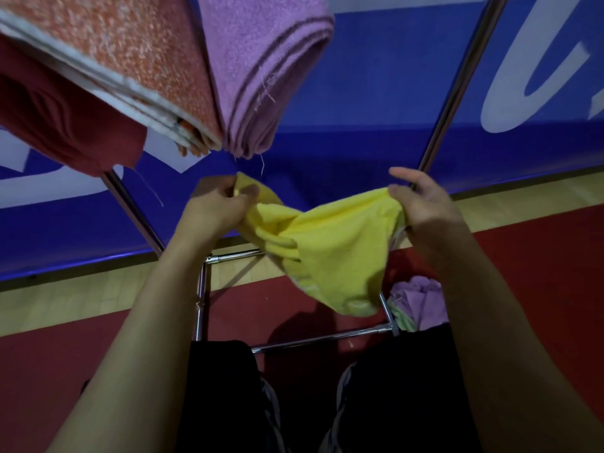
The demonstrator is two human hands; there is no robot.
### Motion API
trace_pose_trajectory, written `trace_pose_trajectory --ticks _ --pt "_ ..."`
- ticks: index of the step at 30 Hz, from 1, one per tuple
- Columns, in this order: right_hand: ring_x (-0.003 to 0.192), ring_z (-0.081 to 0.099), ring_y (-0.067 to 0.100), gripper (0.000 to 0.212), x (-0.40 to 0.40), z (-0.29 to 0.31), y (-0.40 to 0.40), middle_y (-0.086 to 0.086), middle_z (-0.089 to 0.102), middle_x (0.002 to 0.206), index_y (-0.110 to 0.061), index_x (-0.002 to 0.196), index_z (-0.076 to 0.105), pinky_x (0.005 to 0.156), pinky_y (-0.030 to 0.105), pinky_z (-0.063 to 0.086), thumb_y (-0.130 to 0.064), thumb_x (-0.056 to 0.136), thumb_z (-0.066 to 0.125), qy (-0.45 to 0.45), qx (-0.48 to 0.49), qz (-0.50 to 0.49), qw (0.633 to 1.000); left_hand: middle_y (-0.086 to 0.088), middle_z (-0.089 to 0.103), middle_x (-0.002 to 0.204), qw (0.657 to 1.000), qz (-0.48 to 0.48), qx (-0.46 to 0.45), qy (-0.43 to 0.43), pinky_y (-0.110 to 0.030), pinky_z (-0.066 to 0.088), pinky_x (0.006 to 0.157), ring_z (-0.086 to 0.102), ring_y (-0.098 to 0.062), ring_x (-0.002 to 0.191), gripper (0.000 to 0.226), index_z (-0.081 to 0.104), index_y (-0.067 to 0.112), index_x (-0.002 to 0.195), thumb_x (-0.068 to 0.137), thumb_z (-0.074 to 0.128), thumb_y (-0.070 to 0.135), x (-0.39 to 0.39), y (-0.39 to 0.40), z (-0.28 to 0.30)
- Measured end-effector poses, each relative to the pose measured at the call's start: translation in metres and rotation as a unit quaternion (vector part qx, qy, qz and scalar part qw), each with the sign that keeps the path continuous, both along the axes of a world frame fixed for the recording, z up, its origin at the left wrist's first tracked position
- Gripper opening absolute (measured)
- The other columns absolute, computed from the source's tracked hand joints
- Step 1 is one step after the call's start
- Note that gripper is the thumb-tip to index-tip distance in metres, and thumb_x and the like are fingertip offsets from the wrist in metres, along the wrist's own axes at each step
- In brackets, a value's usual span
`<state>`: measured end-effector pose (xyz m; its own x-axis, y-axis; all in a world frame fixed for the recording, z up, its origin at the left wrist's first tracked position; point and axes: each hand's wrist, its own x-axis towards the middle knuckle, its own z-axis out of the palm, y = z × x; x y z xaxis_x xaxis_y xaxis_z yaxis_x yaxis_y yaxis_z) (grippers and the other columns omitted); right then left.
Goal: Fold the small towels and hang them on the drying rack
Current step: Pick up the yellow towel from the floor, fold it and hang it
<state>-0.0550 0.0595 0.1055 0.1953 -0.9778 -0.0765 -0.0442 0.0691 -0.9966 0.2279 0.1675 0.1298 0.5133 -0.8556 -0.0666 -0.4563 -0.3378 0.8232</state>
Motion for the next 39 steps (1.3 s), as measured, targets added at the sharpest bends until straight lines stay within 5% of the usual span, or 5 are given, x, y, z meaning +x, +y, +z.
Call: trace_pose_trajectory --ticks 8,22,26,33,39 --pt "0.059 0.035 0.023 0.024 -0.02 -0.002 0.003 0.012 0.044 0.072 -0.017 0.119 0.073 0.053 0.03 0.03 -0.017 0.106 0.052 0.038 -0.084 0.015 0.996 -0.016 0.054 0.138 0.985 0.047 0.148 -0.078 -0.044 0.049 0.094 0.055 -0.035 0.119 0.046 0.056 0.012 0.14 0.102 0.06 0.037 0.036 0.01 -0.007" --pt "0.04 0.047 -0.002 0.03 -0.021 0.011 0.008 -0.015 0.06 0.053 -0.006 0.133 0.063 0.042 0.011 0.038 -0.01 0.106 0.052 -0.054 -0.049 0.044 0.996 -0.007 0.072 0.12 0.902 -0.228 0.366 -0.005 -0.05 0.06 0.096 0.072 -0.029 0.108 0.014 0.067 0.031 0.113 0.105 0.057 0.024 0.048 0.035 0.001" --pt "0.058 0.06 0.0 0.03 -0.014 0.015 0.017 -0.008 0.07 0.074 -0.005 0.132 0.063 0.055 0.014 0.048 -0.006 0.103 0.056 -0.049 -0.051 0.095 0.993 -0.002 0.057 0.148 0.884 -0.215 0.405 -0.094 -0.043 0.053 0.103 0.059 -0.027 0.129 0.057 0.058 0.034 0.14 0.097 0.05 0.07 0.042 0.029 -0.002" --pt "0.102 0.073 0.023 0.034 0.03 0.01 0.041 0.016 0.075 0.114 -0.011 0.132 0.066 0.091 0.03 0.058 -0.004 0.1 0.061 -0.015 -0.031 0.238 0.971 0.01 0.074 0.121 0.924 -0.365 0.041 0.101 -0.023 0.055 0.091 0.07 0.0 0.106 0.05 0.058 0.024 0.14 0.094 0.067 0.041 -0.052 0.015 0.005" --pt "0.106 0.074 0.017 0.045 0.038 0.015 0.047 0.01 0.079 0.106 -0.021 0.146 0.054 0.1 0.035 0.057 -0.019 0.102 0.062 0.039 -0.057 0.257 0.964 -0.009 0.07 0.075 0.937 -0.346 -0.035 -0.041 -0.039 0.049 0.061 0.061 -0.014 0.062 0.021 0.073 0.015 0.106 0.1 0.069 0.035 -0.054 -0.001 -0.008"
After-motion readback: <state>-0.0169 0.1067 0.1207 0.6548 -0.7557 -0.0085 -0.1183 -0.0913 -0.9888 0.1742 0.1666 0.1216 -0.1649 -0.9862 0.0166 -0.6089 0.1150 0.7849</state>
